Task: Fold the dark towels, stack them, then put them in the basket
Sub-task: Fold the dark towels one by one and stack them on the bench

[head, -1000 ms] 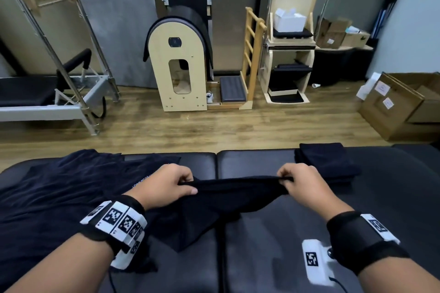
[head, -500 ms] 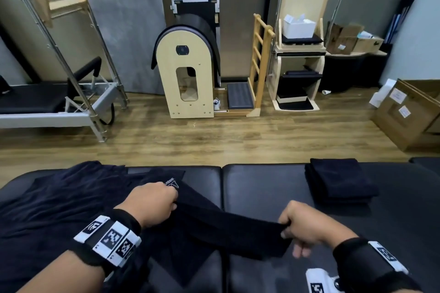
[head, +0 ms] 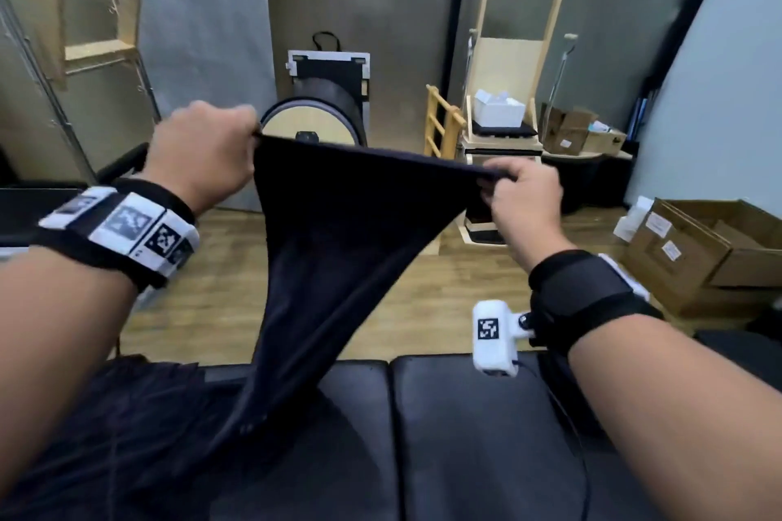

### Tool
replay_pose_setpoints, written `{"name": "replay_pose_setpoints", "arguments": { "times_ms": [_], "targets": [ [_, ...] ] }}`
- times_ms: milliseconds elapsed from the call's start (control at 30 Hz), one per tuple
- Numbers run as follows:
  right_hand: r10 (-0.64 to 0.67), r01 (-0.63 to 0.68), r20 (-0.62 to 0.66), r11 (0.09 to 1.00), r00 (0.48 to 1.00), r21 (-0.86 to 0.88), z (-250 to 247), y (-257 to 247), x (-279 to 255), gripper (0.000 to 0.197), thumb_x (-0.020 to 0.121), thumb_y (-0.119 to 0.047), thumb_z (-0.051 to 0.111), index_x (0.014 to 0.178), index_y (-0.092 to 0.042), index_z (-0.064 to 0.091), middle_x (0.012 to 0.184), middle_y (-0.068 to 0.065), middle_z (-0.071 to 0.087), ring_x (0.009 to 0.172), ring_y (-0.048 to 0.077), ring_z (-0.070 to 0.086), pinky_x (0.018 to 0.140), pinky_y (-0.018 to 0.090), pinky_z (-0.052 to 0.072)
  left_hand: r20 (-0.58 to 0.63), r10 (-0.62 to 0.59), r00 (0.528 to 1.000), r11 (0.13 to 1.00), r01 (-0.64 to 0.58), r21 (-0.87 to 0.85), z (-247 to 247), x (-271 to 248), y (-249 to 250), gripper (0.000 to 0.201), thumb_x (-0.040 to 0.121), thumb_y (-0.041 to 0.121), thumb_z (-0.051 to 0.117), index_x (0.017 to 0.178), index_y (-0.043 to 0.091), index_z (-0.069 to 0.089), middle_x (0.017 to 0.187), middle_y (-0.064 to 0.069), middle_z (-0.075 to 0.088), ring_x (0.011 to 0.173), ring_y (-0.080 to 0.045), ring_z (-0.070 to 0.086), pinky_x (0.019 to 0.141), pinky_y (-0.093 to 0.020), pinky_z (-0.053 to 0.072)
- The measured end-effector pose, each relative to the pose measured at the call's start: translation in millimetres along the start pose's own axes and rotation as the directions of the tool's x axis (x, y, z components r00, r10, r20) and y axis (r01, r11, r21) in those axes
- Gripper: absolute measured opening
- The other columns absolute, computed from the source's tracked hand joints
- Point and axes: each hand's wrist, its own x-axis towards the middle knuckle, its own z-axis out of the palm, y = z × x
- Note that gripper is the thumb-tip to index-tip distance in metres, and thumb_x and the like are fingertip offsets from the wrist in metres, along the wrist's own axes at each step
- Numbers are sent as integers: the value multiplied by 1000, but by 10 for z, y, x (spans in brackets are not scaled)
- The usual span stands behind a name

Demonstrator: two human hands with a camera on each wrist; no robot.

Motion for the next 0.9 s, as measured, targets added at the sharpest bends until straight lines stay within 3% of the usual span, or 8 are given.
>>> {"name": "replay_pose_setpoints", "arguments": {
  "times_ms": [133, 233, 367, 533, 633, 733, 833, 900],
  "targets": [
    [-277, 277, -60, 961, 959, 4, -520, -497, -170, 44, 82, -3, 45, 102, -25, 77, 93, -4, 76, 92, 16, 70, 89, 36, 57, -223, 79, 972, 997, -73, 33, -597, -83, 48, 14, 87, 17, 53, 93, 6, 59, 76, -27, 62, 68, -51, 60, 56, -50, 49],
    [-349, 348, 13, 932, 937, -99, -874, -359, -592, 39, 88, -3, 49, 106, -23, 77, 92, -4, 75, 85, 16, 65, 86, 32, 52, -146, 116, 983, 990, -103, 93, -691, -508, 273, 8, 84, 9, 60, 90, 7, 55, 76, -20, 63, 66, -47, 61, 53, -46, 47],
    [-271, 303, 170, 930, 947, -208, -1297, 89, -1155, 35, 94, 0, 56, 114, -21, 77, 97, 1, 77, 74, 17, 66, 73, 27, 52, -23, 168, 985, 977, -164, 137, -674, -1211, 605, 18, 74, 0, 63, 82, 9, 49, 71, -14, 60, 60, -41, 62, 46, -34, 34],
    [-139, 287, 382, 885, 913, -365, -1849, 799, -1895, 36, 94, 1, 57, 115, -20, 77, 101, 4, 77, 90, 21, 70, 83, 22, 52, 250, 242, 938, 949, -283, 142, -570, -2197, 1095, 23, 70, 3, 63, 78, 17, 46, 67, -3, 59, 64, -32, 64, 43, -33, 36],
    [8, 305, 557, 831, 830, -465, -2135, 1215, -2337, 33, 96, -3, 56, 114, -21, 77, 104, 3, 77, 95, 20, 69, 78, 18, 46, 479, 239, 845, 948, -311, 75, -429, -2887, 1381, 16, 78, 16, 62, 85, 24, 51, 76, -1, 64, 73, -31, 68, 49, -34, 39],
    [155, 345, 680, 768, 716, -539, -2397, 1584, -2768, 35, 96, -4, 55, 115, -24, 77, 110, -2, 76, 106, 18, 68, 85, 19, 48, 698, 241, 674, 947, -322, -16, -241, -3514, 1669, 20, 86, 14, 55, 99, 29, 53, 103, 4, 64, 100, -24, 65, 64, -36, 42],
    [294, 349, 728, 728, 619, -591, -2581, 1888, -3080, 39, 87, -1, 50, 91, -28, 78, 89, -2, 76, 89, 17, 71, 70, 24, 51, 784, 345, 517, 936, -249, -248, -46, -3932, 1834, 32, 77, 6, 51, 100, 28, 58, 111, 8, 59, 108, -20, 59, 78, -34, 51],
    [396, 331, 729, 699, 558, -634, -2683, 2026, -3258, 40, 81, 1, 46, 67, -30, 67, 76, -2, 70, 73, 17, 67, 57, 25, 48, 839, 380, 389, 923, -91, -375, 0, -4119, 1930, 28, 68, 13, 50, 91, 26, 58, 105, 7, 65, 100, -20, 63, 81, -38, 53]
  ]
}}
